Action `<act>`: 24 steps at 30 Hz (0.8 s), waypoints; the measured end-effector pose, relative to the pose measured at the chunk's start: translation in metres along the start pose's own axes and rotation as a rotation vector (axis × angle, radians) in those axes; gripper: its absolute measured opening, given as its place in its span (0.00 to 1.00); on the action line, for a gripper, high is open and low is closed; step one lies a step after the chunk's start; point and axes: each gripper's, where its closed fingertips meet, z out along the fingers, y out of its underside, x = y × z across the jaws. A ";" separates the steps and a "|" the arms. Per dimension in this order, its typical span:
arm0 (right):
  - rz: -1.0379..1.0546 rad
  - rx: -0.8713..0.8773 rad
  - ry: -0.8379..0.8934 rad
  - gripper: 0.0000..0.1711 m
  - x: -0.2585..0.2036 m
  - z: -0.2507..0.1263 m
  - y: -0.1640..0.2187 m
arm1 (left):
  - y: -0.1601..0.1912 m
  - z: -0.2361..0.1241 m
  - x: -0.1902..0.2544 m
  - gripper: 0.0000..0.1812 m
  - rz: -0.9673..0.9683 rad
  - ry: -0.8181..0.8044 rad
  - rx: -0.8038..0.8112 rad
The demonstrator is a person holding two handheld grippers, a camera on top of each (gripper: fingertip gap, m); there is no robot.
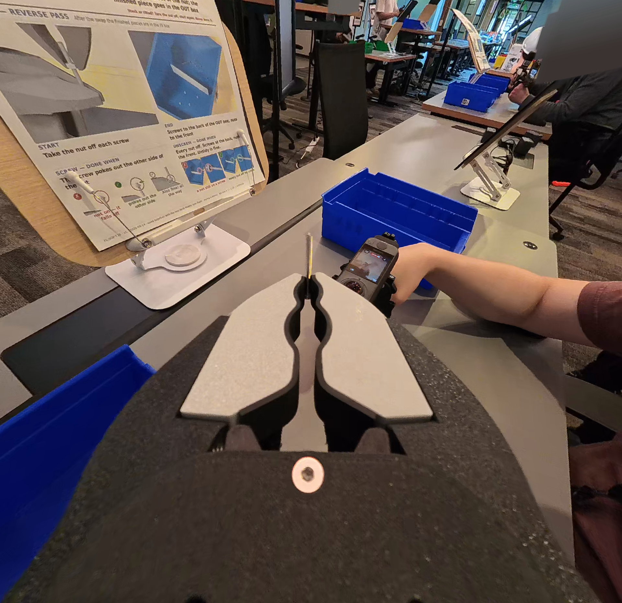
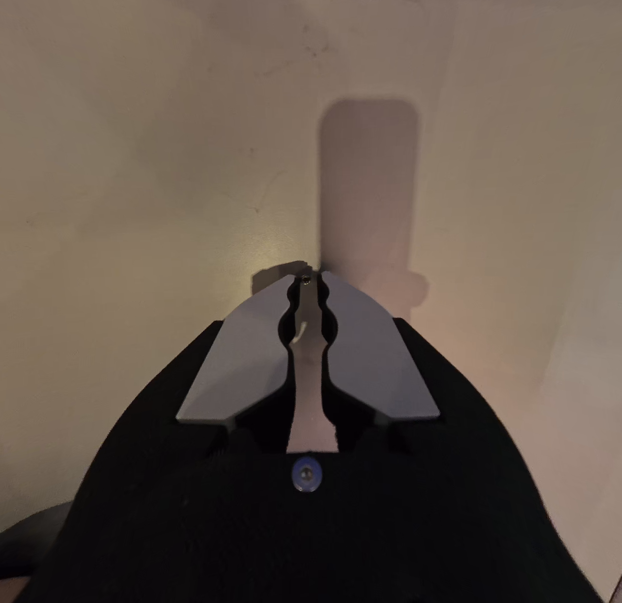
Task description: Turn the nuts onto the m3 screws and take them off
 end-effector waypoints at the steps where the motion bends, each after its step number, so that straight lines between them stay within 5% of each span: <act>1: 0.001 0.000 0.000 0.07 0.000 0.000 0.000 | 0.000 0.001 0.001 0.01 -0.002 0.004 0.000; 18: -0.061 0.030 0.005 0.04 0.000 -0.002 0.002 | 0.021 0.031 0.009 0.01 -0.006 0.049 -0.093; 24: -0.089 0.121 0.107 0.04 -0.006 -0.054 -0.006 | 0.042 0.056 0.011 0.01 -0.018 0.047 -0.177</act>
